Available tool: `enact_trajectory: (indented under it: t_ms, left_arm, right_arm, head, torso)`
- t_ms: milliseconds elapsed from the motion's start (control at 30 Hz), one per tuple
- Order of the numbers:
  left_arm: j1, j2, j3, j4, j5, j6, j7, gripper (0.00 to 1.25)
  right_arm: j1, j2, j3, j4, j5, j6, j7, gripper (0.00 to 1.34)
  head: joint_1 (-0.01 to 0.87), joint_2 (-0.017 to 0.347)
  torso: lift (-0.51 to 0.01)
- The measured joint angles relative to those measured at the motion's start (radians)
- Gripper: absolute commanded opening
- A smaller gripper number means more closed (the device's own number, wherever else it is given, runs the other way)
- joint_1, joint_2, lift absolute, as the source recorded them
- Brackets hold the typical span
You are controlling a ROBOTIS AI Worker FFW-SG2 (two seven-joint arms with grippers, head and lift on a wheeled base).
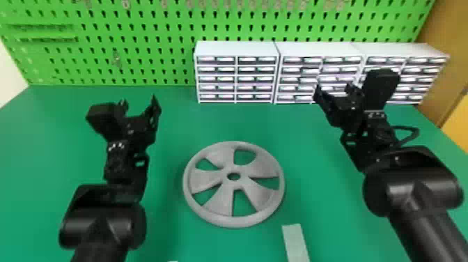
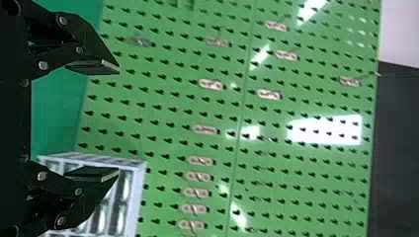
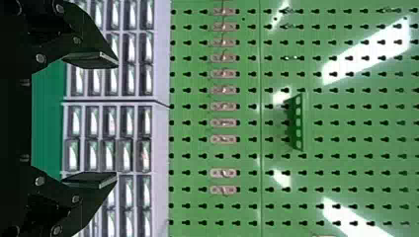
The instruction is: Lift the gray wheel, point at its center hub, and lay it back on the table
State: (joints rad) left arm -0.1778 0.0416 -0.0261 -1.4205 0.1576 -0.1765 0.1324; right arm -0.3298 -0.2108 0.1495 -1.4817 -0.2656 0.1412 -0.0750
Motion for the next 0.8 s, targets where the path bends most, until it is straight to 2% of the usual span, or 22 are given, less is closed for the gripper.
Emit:
enact_trajectory:
  t_ms: [200,333,600,800]
  left_arm:
    - [0.062,-0.01,0.035,-0.04,-0.001,0.047,-0.003,0.73]
    - [0.077,-0.014,0.037,-0.052,0.013,0.06,-0.01,0.73]
    - [0.062,-0.038,0.064,-0.073,-0.031,0.092,-0.127,0.73]
    - [0.043,-0.041,0.087,-0.075,-0.091,0.104,-0.158,0.73]
  right_arm:
    - [0.03,-0.003,0.001,-0.004,0.008,0.0,0.017,0.88]
    - [0.046,-0.006,0.008,-0.01,0.024,-0.006,0.021,0.88]
    - [0.068,-0.016,0.037,-0.015,0.053,-0.048,0.021,0.87]
    - [0.079,-0.018,0.044,-0.015,0.042,-0.07,0.021,0.87]
  head:
    - [0.692,0.048]
    - [0.692,0.048]
    - [0.692,0.048]
    - [0.692,0.048]
  torso:
    - [-0.096]
    - [-0.096]
    - [-0.096]
    - [-0.096]
